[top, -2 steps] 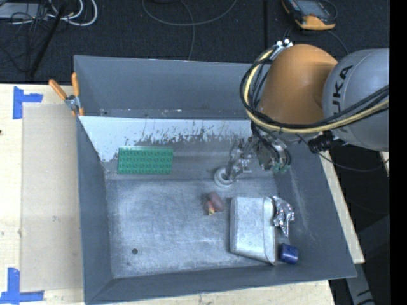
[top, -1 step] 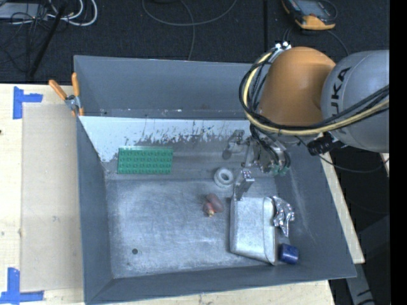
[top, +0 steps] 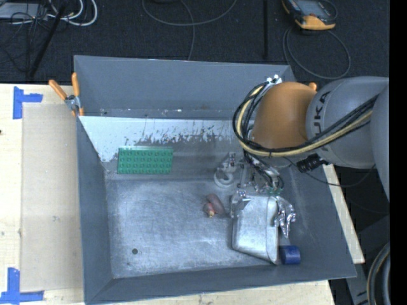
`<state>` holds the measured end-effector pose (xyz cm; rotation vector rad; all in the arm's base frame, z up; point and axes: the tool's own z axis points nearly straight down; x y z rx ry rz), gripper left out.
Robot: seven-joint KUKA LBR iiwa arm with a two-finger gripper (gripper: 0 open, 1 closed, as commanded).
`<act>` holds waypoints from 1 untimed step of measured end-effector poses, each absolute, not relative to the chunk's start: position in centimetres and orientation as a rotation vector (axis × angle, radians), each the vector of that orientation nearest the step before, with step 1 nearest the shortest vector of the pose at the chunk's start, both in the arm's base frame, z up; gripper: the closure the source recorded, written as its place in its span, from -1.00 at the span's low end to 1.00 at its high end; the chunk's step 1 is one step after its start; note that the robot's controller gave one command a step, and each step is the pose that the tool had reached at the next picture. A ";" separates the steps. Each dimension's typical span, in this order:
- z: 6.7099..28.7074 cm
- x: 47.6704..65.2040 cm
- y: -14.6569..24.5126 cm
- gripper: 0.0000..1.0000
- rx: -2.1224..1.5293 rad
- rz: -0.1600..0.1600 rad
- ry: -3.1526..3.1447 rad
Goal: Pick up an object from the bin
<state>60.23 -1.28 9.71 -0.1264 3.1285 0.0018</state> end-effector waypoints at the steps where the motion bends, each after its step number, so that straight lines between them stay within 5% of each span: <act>1: 7.5 55.3 1.2 -1.00 -0.142 0.004 3.124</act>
Offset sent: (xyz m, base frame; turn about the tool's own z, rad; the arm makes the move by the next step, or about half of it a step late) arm -0.0529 0.0217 -0.0271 -0.0068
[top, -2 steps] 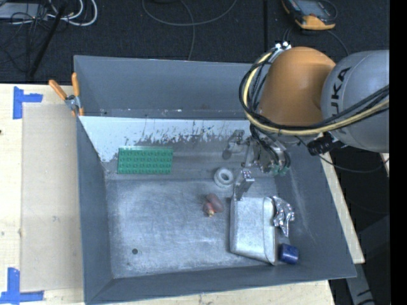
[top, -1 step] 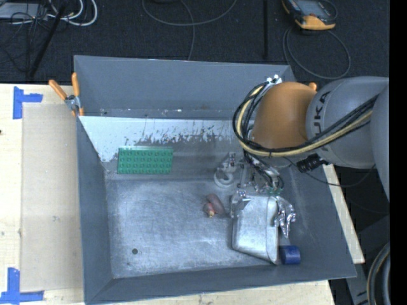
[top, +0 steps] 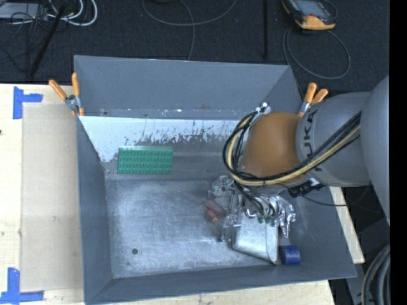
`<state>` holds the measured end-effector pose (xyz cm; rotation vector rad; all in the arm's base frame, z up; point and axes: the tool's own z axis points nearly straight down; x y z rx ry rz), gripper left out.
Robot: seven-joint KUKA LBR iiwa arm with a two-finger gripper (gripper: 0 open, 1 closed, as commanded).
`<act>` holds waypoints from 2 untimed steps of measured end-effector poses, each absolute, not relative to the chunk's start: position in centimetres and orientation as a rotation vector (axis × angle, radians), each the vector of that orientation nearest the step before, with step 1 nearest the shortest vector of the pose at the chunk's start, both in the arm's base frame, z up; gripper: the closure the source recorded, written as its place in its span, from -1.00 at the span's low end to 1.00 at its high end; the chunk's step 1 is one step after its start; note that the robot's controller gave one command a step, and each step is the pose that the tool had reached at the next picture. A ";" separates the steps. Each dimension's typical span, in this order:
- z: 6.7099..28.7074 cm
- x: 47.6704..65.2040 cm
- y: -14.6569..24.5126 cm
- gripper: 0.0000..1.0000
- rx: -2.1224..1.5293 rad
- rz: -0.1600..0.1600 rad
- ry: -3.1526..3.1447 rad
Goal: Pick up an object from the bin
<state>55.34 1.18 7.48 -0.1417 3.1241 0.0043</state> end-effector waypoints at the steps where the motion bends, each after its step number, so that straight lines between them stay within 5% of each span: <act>1: 7.4 55.3 1.1 1.00 -0.140 0.003 3.131; 2: 21.3 56.2 0.5 1.00 -0.365 -0.002 3.111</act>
Offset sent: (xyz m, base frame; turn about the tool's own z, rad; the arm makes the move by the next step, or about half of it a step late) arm 0.0000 0.0000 0.0000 0.0000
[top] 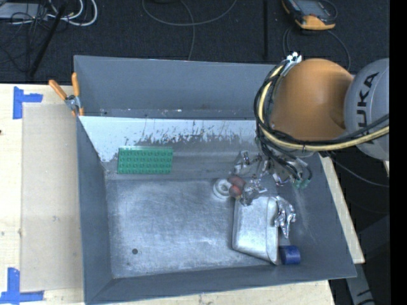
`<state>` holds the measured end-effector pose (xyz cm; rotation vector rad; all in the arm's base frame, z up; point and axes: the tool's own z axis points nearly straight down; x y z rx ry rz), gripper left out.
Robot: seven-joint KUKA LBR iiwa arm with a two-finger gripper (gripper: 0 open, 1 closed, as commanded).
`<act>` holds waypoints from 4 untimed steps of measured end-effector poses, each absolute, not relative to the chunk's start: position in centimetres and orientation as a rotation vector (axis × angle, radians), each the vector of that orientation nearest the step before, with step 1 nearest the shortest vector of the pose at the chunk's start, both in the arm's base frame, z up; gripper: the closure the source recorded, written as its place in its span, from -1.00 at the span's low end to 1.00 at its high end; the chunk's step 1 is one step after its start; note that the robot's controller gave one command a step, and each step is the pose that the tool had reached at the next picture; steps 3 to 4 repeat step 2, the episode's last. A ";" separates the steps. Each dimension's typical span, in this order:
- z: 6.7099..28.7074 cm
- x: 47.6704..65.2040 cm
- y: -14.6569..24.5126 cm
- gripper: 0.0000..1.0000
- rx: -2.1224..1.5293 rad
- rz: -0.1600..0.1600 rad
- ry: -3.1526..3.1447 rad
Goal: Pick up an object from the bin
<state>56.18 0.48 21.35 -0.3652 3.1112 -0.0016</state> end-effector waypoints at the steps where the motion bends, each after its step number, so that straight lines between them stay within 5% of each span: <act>1: 7.2 56.0 1.2 1.00 -0.239 0.001 3.132; 2: 22.2 56.0 1.7 1.00 -0.193 0.000 3.127; 4: 22.2 56.0 1.7 1.00 -0.193 0.000 3.127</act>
Offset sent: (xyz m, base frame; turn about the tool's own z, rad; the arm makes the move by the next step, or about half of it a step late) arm -0.0040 0.0068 -0.1435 0.0794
